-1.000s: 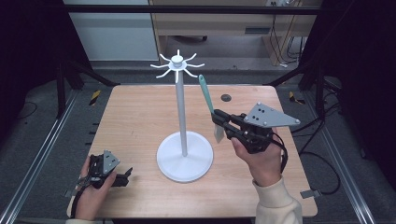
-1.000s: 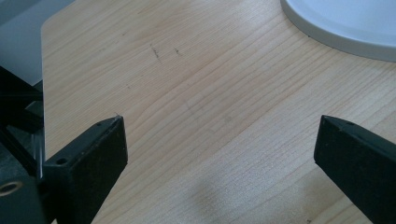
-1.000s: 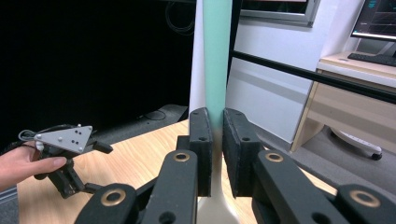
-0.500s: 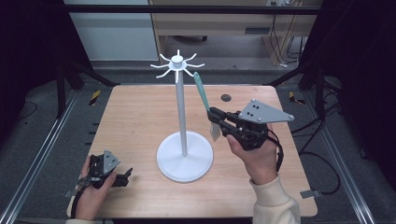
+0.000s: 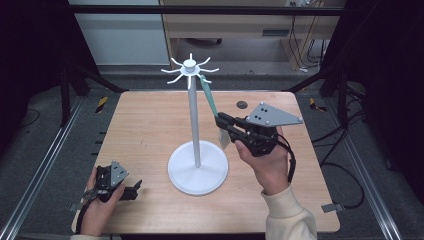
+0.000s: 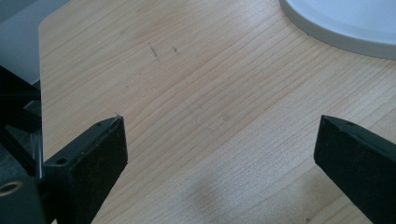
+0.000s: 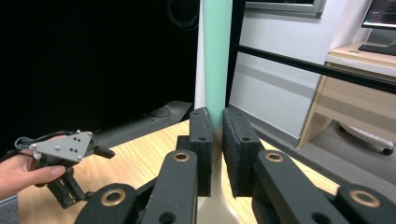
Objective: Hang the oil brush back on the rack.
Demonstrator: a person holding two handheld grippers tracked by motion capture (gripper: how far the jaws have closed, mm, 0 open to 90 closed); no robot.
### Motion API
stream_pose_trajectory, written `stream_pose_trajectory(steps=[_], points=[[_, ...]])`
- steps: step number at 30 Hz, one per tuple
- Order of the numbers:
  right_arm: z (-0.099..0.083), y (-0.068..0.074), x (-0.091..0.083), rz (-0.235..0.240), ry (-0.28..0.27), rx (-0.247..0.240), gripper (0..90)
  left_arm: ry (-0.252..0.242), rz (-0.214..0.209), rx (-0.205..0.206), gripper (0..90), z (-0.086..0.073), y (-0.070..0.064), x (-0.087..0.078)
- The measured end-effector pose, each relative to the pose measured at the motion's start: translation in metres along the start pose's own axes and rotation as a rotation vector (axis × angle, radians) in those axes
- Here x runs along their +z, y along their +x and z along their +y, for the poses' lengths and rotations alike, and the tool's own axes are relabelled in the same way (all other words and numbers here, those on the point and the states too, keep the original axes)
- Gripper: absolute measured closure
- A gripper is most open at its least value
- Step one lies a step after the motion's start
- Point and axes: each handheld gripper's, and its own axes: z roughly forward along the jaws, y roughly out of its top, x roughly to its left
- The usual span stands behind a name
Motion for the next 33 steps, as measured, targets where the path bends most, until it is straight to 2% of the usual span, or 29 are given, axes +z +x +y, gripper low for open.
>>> stream_pose_trajectory(steps=[17,26,33], points=[[0.000,0.001,0.004,-0.005,0.001,0.002,82.4,0.002,-0.002,0.001,2.3,0.000,0.000,0.000],[-0.002,0.000,0.014,-0.009,0.000,0.013,82.4,0.006,-0.010,0.005,2.3,0.000,-0.001,0.001],[-0.002,-0.001,0.014,-0.015,-0.002,0.016,82.3,0.006,-0.012,0.006,2.3,0.000,-0.001,0.001]])
